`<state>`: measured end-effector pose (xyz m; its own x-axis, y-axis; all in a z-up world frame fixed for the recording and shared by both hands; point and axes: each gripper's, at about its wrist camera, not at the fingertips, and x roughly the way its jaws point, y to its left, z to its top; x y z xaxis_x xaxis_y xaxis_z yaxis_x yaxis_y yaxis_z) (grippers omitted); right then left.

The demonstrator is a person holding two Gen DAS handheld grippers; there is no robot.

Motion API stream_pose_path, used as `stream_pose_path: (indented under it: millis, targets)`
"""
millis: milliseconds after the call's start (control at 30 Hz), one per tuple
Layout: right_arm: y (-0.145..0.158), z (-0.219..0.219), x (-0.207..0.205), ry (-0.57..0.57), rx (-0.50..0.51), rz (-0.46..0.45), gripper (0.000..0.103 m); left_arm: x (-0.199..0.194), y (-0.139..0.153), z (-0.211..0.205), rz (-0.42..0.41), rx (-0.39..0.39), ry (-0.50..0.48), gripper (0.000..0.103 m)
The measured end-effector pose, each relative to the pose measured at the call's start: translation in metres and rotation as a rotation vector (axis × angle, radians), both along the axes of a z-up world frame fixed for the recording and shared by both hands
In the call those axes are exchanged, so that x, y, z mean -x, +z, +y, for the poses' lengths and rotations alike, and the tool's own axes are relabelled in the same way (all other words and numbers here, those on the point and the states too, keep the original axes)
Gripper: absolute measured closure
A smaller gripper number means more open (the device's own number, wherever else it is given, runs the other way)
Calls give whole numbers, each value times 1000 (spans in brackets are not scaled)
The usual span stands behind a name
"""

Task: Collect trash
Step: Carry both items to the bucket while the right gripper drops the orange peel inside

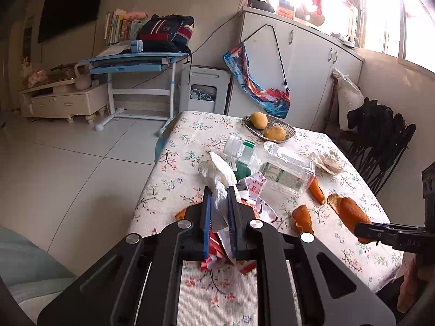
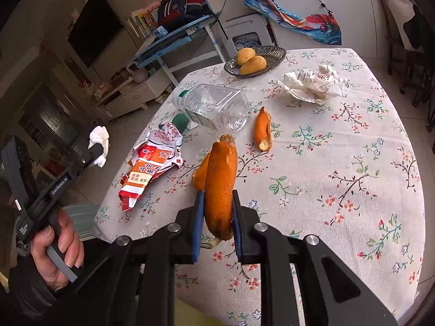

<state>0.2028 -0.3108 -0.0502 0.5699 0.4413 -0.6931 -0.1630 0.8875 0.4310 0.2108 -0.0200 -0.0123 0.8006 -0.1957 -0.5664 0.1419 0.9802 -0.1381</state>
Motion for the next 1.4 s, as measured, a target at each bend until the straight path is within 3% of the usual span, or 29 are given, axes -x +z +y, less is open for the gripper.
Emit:
stream_pose_path:
  millis: [200, 400, 600, 933, 1167, 1400]
  targets:
    - [-1, 11, 42, 47, -66, 12, 83, 38, -9, -3, 25, 13, -15, 92]
    - [-18, 38, 86, 137, -79, 82, 83, 71, -18, -5, 46, 12, -34, 92]
    - [-37, 67, 122, 221, -26, 151, 83, 101, -23, -2, 61, 8, -40, 92]
    - [-61, 92, 142, 279, 70, 229, 80, 142, -23, -1, 57, -6, -52, 92]
    - [-60, 84, 152, 250, 77, 217, 73, 160, -23, -5, 61, -27, -78, 92]
    - [-43, 66, 155, 152, 41, 136, 59, 176, -30, -17, 96, -74, -131, 92]
